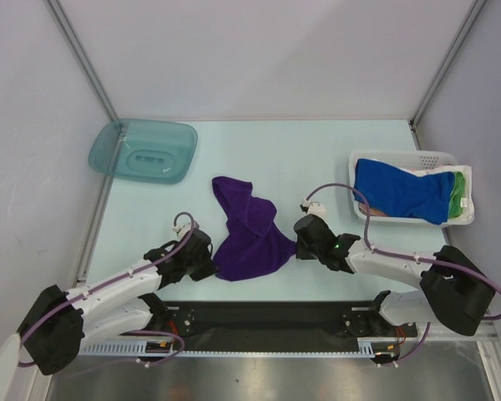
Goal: Fold and stack the towels
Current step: Flatten out the crumpled towel
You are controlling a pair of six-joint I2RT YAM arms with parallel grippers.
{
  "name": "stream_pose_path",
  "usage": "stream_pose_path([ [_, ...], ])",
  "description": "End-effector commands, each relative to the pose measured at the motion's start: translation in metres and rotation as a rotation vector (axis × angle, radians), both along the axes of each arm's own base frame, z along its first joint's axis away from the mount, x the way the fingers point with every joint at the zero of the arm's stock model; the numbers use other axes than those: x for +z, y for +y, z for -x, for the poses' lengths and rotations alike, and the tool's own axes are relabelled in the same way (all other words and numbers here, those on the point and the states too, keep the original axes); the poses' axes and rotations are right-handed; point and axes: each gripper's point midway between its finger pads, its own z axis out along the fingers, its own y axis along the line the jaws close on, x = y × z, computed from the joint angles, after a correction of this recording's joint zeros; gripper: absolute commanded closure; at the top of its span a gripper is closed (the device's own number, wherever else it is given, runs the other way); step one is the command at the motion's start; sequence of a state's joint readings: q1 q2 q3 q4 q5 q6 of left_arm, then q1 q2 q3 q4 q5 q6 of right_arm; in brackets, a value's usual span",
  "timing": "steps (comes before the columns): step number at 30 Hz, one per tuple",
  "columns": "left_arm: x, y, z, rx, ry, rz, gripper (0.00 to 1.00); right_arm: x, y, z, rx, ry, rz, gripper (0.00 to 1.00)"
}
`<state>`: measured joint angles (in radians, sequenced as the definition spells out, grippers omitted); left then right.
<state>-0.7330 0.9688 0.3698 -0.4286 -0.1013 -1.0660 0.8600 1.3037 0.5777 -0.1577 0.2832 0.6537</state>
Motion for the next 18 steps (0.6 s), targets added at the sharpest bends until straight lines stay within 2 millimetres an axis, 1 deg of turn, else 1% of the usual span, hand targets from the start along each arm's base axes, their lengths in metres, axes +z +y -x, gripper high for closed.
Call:
stream_pose_path([
  [1, 0.033, -0.017, -0.021, -0.074, -0.113, 0.037, 1.00, 0.030, -0.001, -0.010, -0.016, -0.064, -0.023, 1.00],
  [2, 0.050, -0.021, -0.029, -0.103, -0.154, 0.030, 1.00, 0.048, 0.001, -0.015, -0.022, -0.099, -0.051, 1.00],
  [4, 0.070, -0.023, -0.041, -0.133, -0.213, 0.009, 1.00, 0.066, -0.001, -0.020, -0.020, -0.132, -0.054, 1.00],
  [5, 0.093, -0.028, -0.051, -0.158, -0.266, 0.001, 1.00, 0.086, 0.000, -0.028, -0.033, -0.172, -0.077, 1.00],
  [6, 0.104, -0.029, -0.057, -0.169, -0.293, -0.008, 1.00, 0.102, -0.001, -0.032, -0.039, -0.206, -0.097, 1.00],
  [7, 0.116, -0.028, -0.066, -0.160, -0.334, -0.033, 1.00, 0.113, -0.002, -0.035, -0.031, -0.228, -0.095, 1.00],
  [8, 0.145, -0.032, -0.077, -0.167, -0.400, -0.029, 1.00, 0.128, -0.004, -0.043, -0.044, -0.258, -0.111, 1.00],
  [9, 0.173, -0.036, -0.090, -0.167, -0.473, -0.030, 1.00, 0.153, -0.001, -0.052, -0.036, -0.306, -0.129, 1.00],
  [10, 0.173, -0.037, -0.092, -0.167, -0.475, -0.029, 1.00, 0.172, -0.001, -0.059, -0.040, -0.339, -0.142, 1.00],
  [11, 0.203, -0.039, -0.104, -0.158, -0.546, -0.031, 1.00, 0.186, -0.001, -0.065, -0.046, -0.364, -0.148, 1.00],
  [12, 0.219, -0.040, -0.110, -0.154, -0.582, -0.037, 1.00, 0.223, -0.001, -0.077, -0.062, -0.426, -0.181, 1.00],
  [13, 0.230, -0.042, -0.118, -0.150, -0.605, -0.054, 1.00, 0.236, -0.002, -0.084, -0.059, -0.458, -0.169, 1.00],
  [14, 0.262, -0.037, -0.129, -0.114, -0.679, -0.073, 1.00, 0.251, -0.003, -0.088, -0.059, -0.488, -0.178, 1.00],
  [15, 0.276, -0.035, -0.134, -0.096, -0.712, -0.080, 1.00, 0.270, -0.006, -0.095, -0.070, -0.521, -0.192, 1.00],
  [16, 0.289, -0.032, -0.139, -0.079, -0.743, -0.086, 1.00, 0.296, -0.003, -0.101, -0.067, -0.567, -0.220, 1.00],
  [17, 0.312, -0.029, -0.146, -0.055, -0.798, -0.087, 1.00, 0.312, -0.004, -0.105, -0.059, -0.600, -0.217, 1.00],
  [18, 0.322, -0.024, -0.151, -0.039, -0.820, -0.093, 1.00, 0.325, -0.005, -0.107, -0.060, -0.622, -0.221, 1.00],
])
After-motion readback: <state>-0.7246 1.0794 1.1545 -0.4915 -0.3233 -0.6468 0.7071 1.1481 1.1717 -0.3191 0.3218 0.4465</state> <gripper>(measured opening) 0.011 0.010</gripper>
